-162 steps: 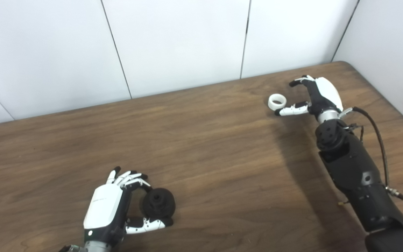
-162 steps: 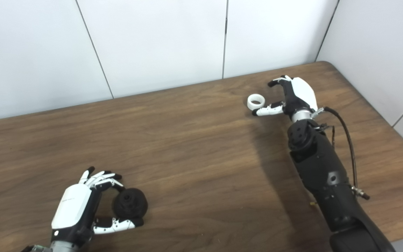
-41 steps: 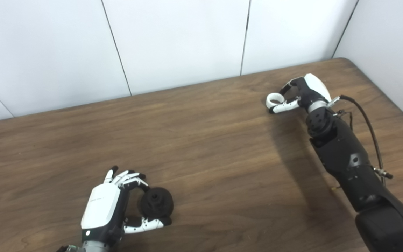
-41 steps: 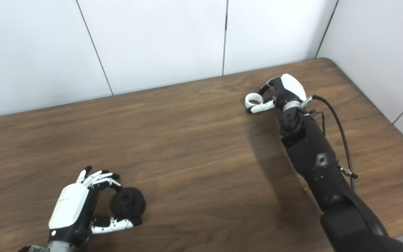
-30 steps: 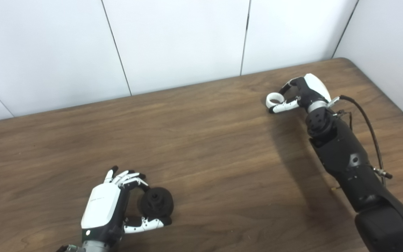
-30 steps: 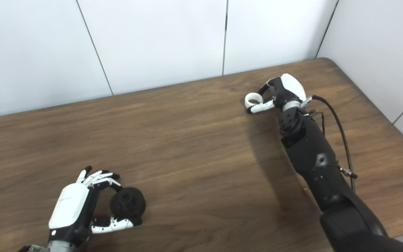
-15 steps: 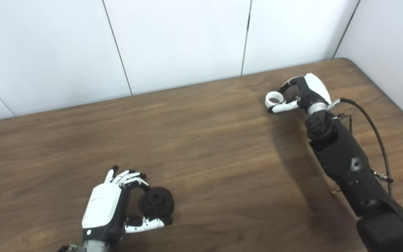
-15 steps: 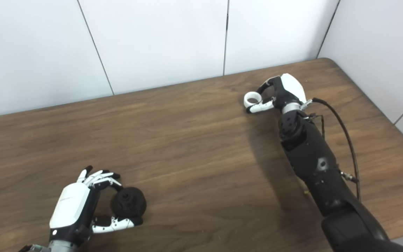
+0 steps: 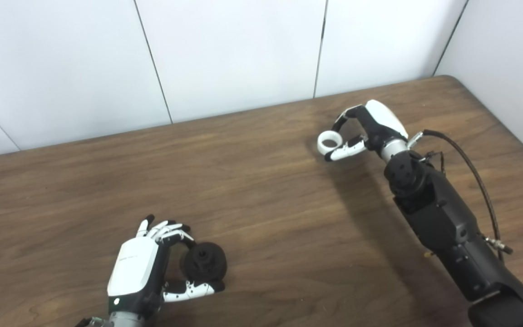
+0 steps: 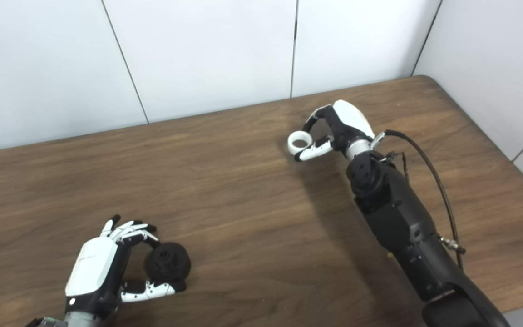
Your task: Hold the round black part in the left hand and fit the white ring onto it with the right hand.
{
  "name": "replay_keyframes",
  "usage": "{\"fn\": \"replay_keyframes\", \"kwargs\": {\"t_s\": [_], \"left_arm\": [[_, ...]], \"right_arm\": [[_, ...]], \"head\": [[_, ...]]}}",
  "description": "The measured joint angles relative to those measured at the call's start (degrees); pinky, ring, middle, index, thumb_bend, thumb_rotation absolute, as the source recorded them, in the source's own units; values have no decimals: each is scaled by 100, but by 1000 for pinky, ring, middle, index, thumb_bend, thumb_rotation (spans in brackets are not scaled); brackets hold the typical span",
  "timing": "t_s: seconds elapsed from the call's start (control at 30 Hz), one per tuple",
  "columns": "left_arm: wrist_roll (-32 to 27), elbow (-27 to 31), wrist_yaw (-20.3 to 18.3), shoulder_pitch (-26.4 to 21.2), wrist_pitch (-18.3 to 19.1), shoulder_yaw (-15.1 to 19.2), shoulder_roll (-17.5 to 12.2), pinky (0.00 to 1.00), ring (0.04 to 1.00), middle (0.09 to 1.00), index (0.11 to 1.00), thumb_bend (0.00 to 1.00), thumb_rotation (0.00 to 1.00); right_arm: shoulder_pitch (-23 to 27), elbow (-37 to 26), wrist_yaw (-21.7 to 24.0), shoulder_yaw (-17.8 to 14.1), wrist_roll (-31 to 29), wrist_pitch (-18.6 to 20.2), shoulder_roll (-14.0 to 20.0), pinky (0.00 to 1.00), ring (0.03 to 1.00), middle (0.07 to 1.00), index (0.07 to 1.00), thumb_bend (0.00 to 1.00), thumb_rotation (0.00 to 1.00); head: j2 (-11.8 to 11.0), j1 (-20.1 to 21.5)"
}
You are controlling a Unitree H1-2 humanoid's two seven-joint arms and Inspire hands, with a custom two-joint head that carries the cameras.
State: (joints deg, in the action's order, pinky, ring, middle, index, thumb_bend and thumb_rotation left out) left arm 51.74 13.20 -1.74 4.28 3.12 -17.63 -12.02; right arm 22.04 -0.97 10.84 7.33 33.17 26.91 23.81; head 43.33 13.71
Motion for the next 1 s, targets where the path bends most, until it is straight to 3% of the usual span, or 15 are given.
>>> {"fn": "replay_keyframes", "kwargs": {"t_s": [0.5,0.8,1.0], "left_arm": [[216,-1,88,0,103,-138,193,1000,856,758,482,525,55],[421,-1,125,-16,292,-258,337,1000,863,757,482,524,55],[524,-1,125,-32,433,-345,437,1000,870,758,483,524,55]], "right_arm": [[-383,-1636,1634,224,377,18,-436,934,934,803,482,525,138],[-533,-2376,2617,179,772,19,-827,967,959,813,482,526,139],[-668,-2643,2764,241,696,16,-956,937,945,804,482,526,138]], "head": [[26,-615],[53,-1020],[62,-1213]]}}
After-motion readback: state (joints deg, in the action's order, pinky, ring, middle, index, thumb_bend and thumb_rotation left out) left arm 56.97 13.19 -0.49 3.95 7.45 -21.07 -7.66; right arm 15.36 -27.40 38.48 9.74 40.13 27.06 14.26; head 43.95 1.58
